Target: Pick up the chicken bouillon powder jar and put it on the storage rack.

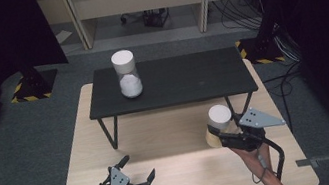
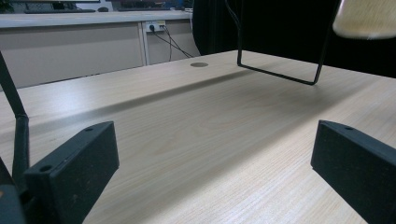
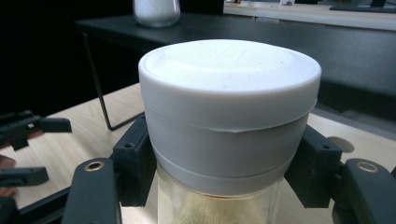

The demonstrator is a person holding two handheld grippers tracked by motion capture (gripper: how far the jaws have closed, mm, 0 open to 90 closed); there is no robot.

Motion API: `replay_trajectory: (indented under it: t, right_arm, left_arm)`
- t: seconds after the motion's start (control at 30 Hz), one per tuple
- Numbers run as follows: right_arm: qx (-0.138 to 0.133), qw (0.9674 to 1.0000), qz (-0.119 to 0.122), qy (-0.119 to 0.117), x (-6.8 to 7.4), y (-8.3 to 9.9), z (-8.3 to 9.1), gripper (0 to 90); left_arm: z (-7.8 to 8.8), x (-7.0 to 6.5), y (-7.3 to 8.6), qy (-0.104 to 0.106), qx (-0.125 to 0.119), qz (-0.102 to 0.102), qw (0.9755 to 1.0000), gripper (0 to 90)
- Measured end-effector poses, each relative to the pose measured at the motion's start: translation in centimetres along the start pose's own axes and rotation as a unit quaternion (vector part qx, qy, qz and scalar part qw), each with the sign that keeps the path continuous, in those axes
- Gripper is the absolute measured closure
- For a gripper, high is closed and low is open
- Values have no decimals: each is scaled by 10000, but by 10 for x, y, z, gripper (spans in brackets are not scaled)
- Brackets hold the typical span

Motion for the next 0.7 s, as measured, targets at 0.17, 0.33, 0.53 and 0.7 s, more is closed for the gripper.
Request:
replay_trajectory:
  t: [0.17,0.33,0.53,0.7]
  right_arm:
    - [-59,9999,89,9,2,-22,13,348]
    - [-188,9998,100,-22,2,-47,26,348]
    - [-241,9996,173,24,-2,-83,29,348]
    - [-291,9994,167,107,-7,-100,24,348]
  left_arm:
    - [0,0,0,4,6,10,10000,2]
    - [0,0,0,0,10,18,10000,2]
    - [0,0,0,1,6,17,10000,2]
    - [0,0,0,4,7,17,10000,2]
Point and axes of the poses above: each handheld gripper's, and its own axes: z roughly backward along the jaws, y roughly out of its underside, x roughly to its left, the point moved 2 cm from there along -z, roughly forward along the jaws, and after that the axes turned 11 degrees about -y, right-handed, at the moved point
